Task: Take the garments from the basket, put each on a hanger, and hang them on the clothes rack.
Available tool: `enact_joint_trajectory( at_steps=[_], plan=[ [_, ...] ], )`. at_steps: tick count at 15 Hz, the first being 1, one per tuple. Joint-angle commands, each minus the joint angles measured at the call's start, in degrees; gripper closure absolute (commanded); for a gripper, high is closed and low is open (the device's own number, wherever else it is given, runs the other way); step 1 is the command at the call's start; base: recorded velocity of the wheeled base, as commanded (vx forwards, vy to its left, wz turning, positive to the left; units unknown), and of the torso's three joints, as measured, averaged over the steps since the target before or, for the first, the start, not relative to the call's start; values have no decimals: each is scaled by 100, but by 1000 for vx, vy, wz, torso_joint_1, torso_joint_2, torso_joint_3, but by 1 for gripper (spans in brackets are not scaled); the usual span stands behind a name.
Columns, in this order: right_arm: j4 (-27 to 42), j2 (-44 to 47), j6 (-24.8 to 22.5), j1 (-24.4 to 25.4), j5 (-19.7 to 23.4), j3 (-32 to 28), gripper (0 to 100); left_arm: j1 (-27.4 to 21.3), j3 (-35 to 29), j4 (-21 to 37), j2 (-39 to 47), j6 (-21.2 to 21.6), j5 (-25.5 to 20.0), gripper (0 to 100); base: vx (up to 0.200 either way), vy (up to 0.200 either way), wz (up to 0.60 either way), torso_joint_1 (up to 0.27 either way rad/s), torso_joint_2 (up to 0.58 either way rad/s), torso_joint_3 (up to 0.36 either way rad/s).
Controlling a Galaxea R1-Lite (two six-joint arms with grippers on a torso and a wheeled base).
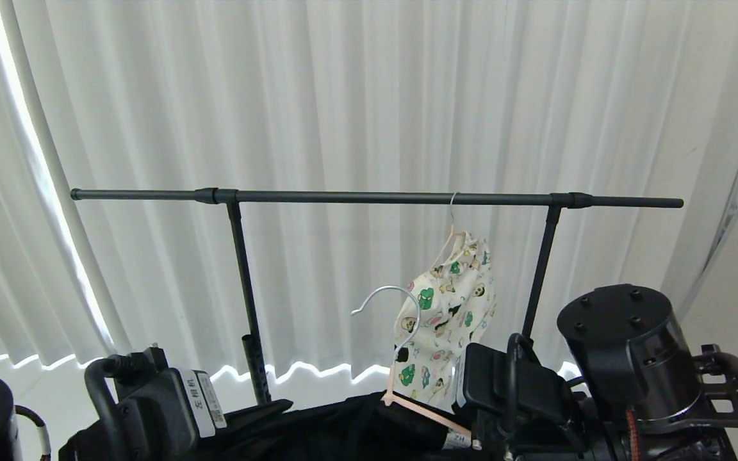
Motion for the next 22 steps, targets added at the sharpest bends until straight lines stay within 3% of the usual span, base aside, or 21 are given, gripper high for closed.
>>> enact_joint_trajectory(
  at_steps=[1,7,8,13,14,17,20,22],
  plan=[
    [-41,0,-17,-15,-5,-11,100,-4,4,27,-1,7,-24,100,0,0,0,0,0,0],
    [-164,-27,-852,-173,4,15,100,5,13,27,8,16,11,100,0,0,0,0,0,0],
    [-278,-35,-958,-209,-5,24,100,5,13,27,17,16,11,0,0,0,0,0,0,0],
    [-577,-123,-1617,-499,4,33,100,356,-13,18,-1,-1,28,0,0,0,0,0,0,0],
    [-577,-176,-1880,-613,21,41,100,629,-22,18,-18,-28,28,0,0,0,0,0,0,0],
    [-594,-237,-1951,-736,4,33,100,1138,40,1,-133,-45,28,0,0,0,0,0,0,0],
    [-920,-273,-1959,-780,4,50,100,2316,558,1,-124,-45,2,0,0,0,0,0,0,0],
    [-1104,-308,-2135,-780,12,59,100,2712,760,1,61,-36,-33,0,0,0,0,0,0,0]
  ],
)
